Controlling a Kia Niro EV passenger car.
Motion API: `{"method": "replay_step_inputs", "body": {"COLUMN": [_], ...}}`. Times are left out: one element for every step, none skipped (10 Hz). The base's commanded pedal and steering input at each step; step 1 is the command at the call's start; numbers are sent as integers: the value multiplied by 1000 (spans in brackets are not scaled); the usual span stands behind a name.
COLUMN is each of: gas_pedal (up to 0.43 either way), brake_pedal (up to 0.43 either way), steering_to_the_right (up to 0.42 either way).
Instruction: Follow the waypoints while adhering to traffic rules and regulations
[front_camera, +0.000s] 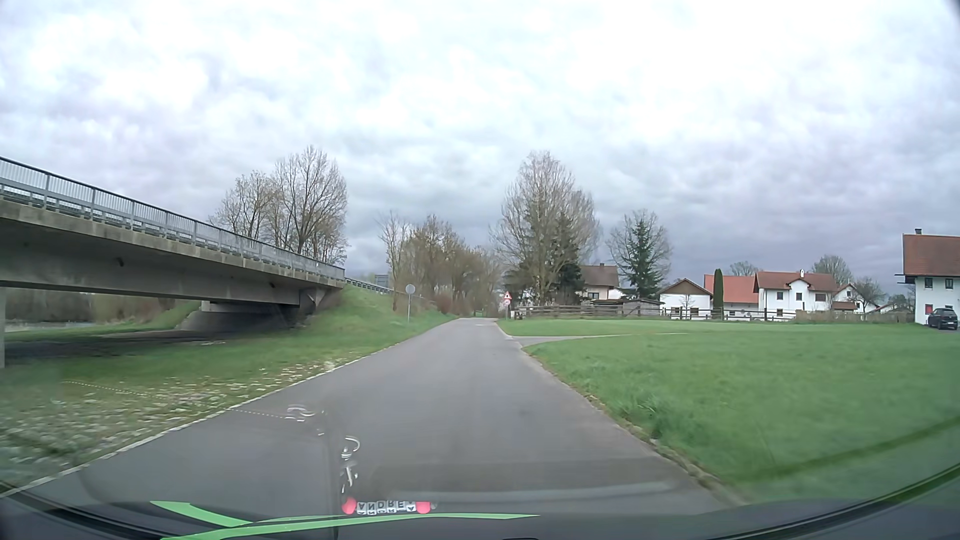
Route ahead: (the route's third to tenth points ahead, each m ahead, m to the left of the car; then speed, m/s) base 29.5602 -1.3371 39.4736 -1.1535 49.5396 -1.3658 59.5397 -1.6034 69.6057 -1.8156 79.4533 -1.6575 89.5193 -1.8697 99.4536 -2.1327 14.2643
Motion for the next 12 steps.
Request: {"method": "replay_step_inputs", "body": {"gas_pedal": [0, 0, 0, 0, 8, 20, 28, 28, 28, 0, 0, 0], "brake_pedal": [0, 0, 0, 0, 0, 0, 0, 0, 0, 0, 0, 0], "steering_to_the_right": [4, 3, 3, 3, 3, 3, 3, 3, 1, 1, 1, 1]}}
